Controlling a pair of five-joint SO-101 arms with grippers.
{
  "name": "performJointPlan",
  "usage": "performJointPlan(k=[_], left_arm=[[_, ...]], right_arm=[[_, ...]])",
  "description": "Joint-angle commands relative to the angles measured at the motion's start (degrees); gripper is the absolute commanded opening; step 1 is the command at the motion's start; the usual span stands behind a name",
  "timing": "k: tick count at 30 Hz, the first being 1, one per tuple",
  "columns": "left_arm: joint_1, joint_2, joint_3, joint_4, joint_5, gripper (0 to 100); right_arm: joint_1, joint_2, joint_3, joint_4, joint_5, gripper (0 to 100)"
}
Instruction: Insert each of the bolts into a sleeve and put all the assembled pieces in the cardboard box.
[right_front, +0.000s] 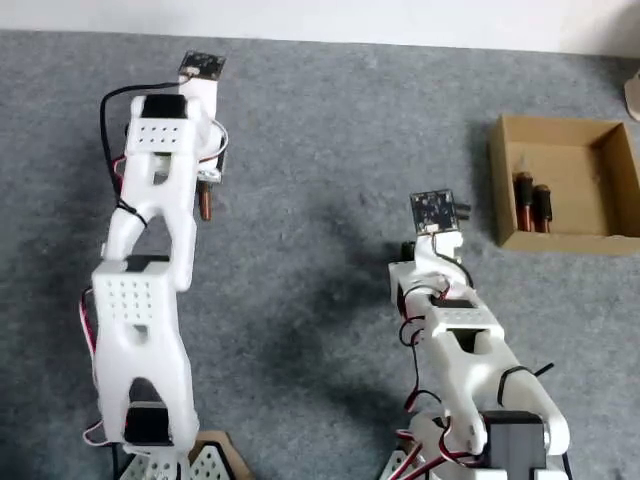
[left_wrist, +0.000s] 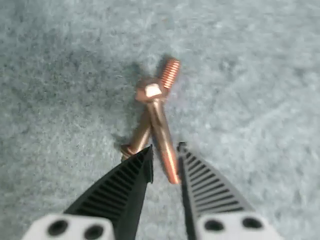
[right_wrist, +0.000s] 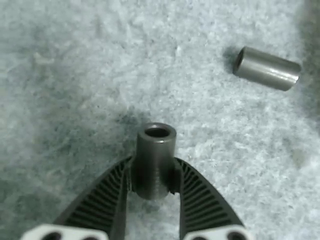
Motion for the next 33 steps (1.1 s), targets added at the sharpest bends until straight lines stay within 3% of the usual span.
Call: performJointPlan(k=[1,12,19,22,33], left_arm=[[-1.0,3.9,-11.5,3.4,0.7,12],[-1.3,16.4,-27.9,5.9,5.0,11],[-1.1,18.0,-28.3,5.9,6.9,10],[-0.9,18.0,-28.4,6.0,7.1,0],[-0.9,17.5,-29.0,8.4,8.4,1]], right_arm=[[-0.7,-2.6,-0.3,-1.3,0.6,0.5],[-0.7,-2.6,-0.3,-1.3,0.6,0.5],[-0.7,-2.7,-0.1,-1.4,0.6,0.5],[-0.7,-3.1,-0.1,-1.5,0.6,0.5],[-3.1,-9.1,7.3,-10.9,4.5,0.5]])
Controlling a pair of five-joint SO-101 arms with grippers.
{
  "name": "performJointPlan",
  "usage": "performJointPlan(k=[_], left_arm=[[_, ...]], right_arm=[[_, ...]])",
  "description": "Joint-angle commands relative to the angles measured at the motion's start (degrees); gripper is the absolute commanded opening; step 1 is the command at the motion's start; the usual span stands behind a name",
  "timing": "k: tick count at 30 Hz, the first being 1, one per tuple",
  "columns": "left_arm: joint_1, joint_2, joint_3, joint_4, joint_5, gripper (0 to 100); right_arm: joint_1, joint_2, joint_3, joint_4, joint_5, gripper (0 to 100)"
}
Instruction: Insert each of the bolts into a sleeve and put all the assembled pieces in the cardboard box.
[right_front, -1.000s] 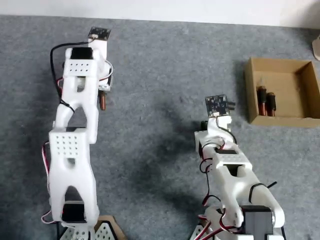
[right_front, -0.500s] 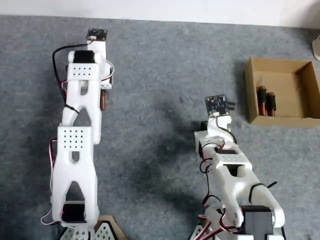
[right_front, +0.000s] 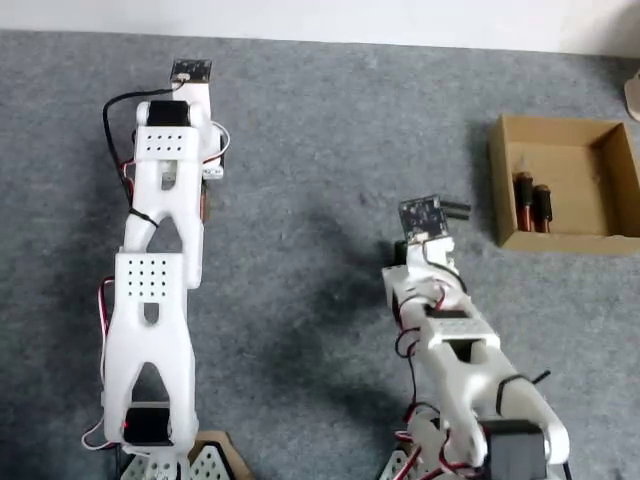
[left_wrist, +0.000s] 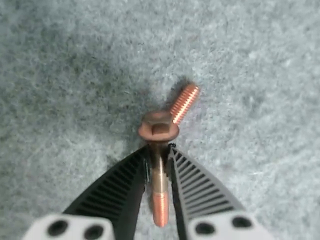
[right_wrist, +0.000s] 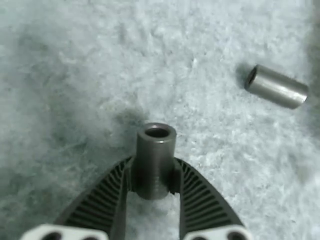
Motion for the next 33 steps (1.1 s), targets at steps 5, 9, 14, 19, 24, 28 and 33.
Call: performJointPlan(k=[5,9,14,19,24,28,33], left_arm=[[-0.4,-0.8,-11.0,5.5,0.7,1],[-0.4,-0.7,-13.6,8.0,1.5,1],[-0.2,-0.8,-13.7,8.4,1.7,1],[1.2,-1.2,-13.5,8.9,1.7,1],[1.0,-1.6,-13.4,9.1,1.7,1],[0.1,-6.1,-7.0,9.2,0.6,0],[0.2,-17.8,8.4,9.1,-0.9,0]], right_arm=[[-1.0,-10.5,9.0,-11.8,0.9,0.5],[-1.0,-12.1,11.1,-13.6,0.9,0.5],[-0.8,-12.3,12.1,-18.4,-1.1,0.5],[-0.7,-12.4,16.9,-29.3,-2.8,0.5],[-0.7,-12.4,20.9,-38.3,-2.8,0.5],[-0.7,-12.4,21.5,-39.5,-2.8,0.5],[-1.0,-12.4,21.5,-39.5,-2.8,0.5]])
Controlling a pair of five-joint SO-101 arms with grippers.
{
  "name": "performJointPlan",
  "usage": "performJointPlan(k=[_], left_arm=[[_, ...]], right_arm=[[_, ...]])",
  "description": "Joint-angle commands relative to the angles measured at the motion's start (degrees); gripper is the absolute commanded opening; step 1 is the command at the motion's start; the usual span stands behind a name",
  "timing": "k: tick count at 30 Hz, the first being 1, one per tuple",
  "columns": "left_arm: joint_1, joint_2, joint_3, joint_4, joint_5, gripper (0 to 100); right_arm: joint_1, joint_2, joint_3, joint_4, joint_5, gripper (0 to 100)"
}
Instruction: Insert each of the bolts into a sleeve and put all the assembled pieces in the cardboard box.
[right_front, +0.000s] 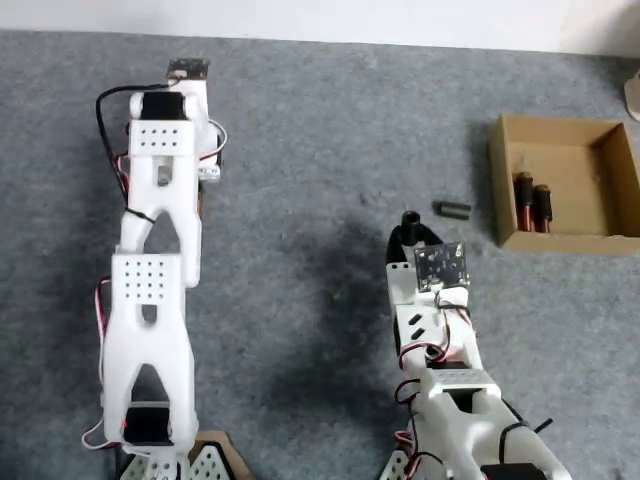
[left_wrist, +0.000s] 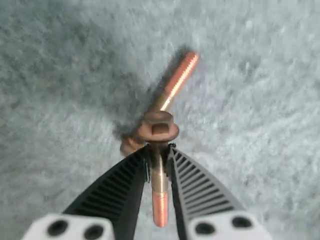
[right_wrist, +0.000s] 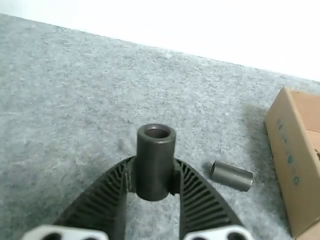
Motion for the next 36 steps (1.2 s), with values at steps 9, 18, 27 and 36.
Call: performJointPlan(k=[9,18,27,36], left_arm=[[2.4,-20.3,15.3,0.4,-1.5,0],[2.6,-28.9,23.7,0.4,-1.7,1],[5.8,-44.4,44.2,-7.9,-1.7,1],[6.5,-64.7,74.5,-32.9,-1.3,0]], right_arm=[[-0.7,-5.5,4.0,-2.2,-1.0,0.5],[-2.3,-23.3,8.7,15.8,-1.0,0.5],[-3.8,-39.8,8.9,34.2,-1.0,0.5],[-9.0,-49.0,8.9,46.0,-0.6,0.5]])
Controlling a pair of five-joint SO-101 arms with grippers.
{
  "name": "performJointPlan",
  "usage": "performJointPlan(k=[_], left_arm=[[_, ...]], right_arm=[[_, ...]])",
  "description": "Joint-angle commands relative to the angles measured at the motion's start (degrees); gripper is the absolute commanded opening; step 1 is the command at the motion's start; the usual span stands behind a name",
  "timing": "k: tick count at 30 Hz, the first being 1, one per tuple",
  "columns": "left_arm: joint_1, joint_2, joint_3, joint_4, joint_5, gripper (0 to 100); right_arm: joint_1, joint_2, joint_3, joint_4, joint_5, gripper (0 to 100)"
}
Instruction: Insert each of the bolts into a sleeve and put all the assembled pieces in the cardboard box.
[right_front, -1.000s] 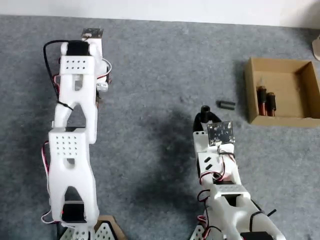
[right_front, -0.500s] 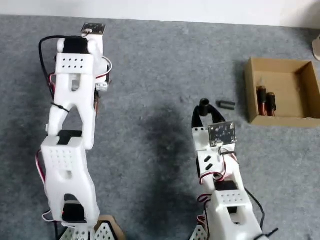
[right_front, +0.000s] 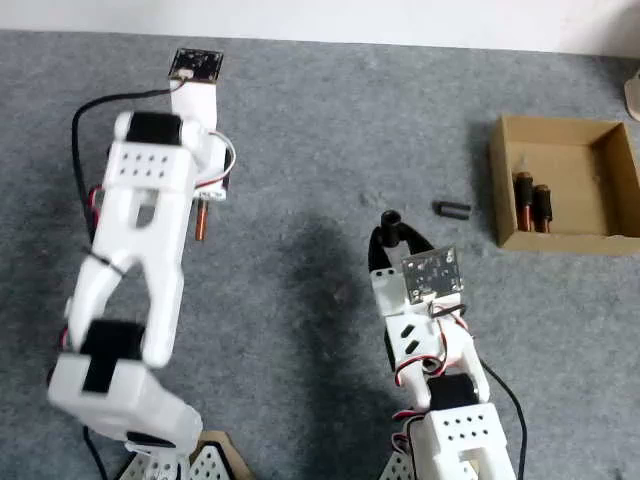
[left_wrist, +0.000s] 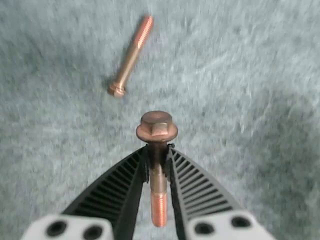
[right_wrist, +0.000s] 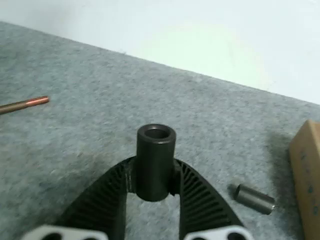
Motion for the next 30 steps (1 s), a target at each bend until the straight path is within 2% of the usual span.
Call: performJointPlan(k=[1,6,11,17,20,23,25,30], left_arm=[[1.8,-9.1,9.4,-11.4,0.1,0],[4.4,-15.4,22.8,-26.3,0.2,0],[8.1,-22.0,32.0,-35.6,0.4,1],[9.3,-30.3,42.3,-50.0,8.7,1],[9.2,-33.9,47.3,-57.6,8.7,1],[10.7,-37.1,50.5,-61.6,6.8,1],[13.0,-39.0,53.6,-63.6,8.0,1],[15.8,-42.1,58.0,-66.3,18.1,1]], right_arm=[[-2.4,-2.5,7.4,1.9,-0.2,0.5],[-3.3,-2.5,7.4,2.0,-0.2,0.5],[-3.3,-2.5,7.4,2.0,-0.1,0.5],[-3.3,-2.5,7.4,2.0,-0.1,0.5],[-3.3,-2.5,7.4,2.0,-0.1,0.5],[-3.3,-2.5,7.4,2.0,-0.1,0.5],[-3.3,-2.5,7.5,2.0,-0.1,0.5],[-3.3,-2.5,7.5,2.0,-0.1,0.5]])
